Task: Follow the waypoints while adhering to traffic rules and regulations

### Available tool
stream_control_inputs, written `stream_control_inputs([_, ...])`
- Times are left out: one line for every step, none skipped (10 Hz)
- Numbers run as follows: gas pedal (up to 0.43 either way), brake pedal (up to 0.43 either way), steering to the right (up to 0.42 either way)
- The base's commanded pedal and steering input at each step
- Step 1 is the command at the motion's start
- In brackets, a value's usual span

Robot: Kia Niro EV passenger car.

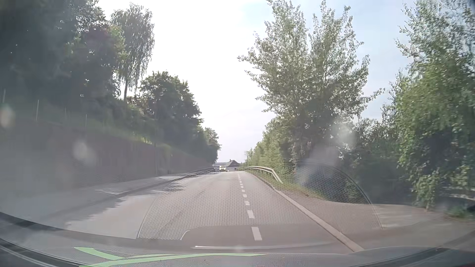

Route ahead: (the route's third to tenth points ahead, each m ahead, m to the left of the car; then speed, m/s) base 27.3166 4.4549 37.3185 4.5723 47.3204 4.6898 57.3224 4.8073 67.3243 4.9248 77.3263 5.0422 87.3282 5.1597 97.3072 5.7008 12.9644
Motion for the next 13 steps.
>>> stream_control_inputs([0.11,0.0,-0.001])
stream_control_inputs([0.11,0.0,-0.001])
stream_control_inputs([0.11,0.0,-0.001])
stream_control_inputs([0.11,0.0,-0.001])
stream_control_inputs([0.11,0.0,-0.001])
stream_control_inputs([0.11,0.0,-0.001])
stream_control_inputs([0.11,0.0,-0.001])
stream_control_inputs([0.11,0.0,-0.001])
stream_control_inputs([0.11,0.0,-0.001])
stream_control_inputs([0.11,0.0,-0.001])
stream_control_inputs([0.11,0.0,-0.001])
stream_control_inputs([0.11,0.0,-0.001])
stream_control_inputs([0.11,0.0,-0.001])
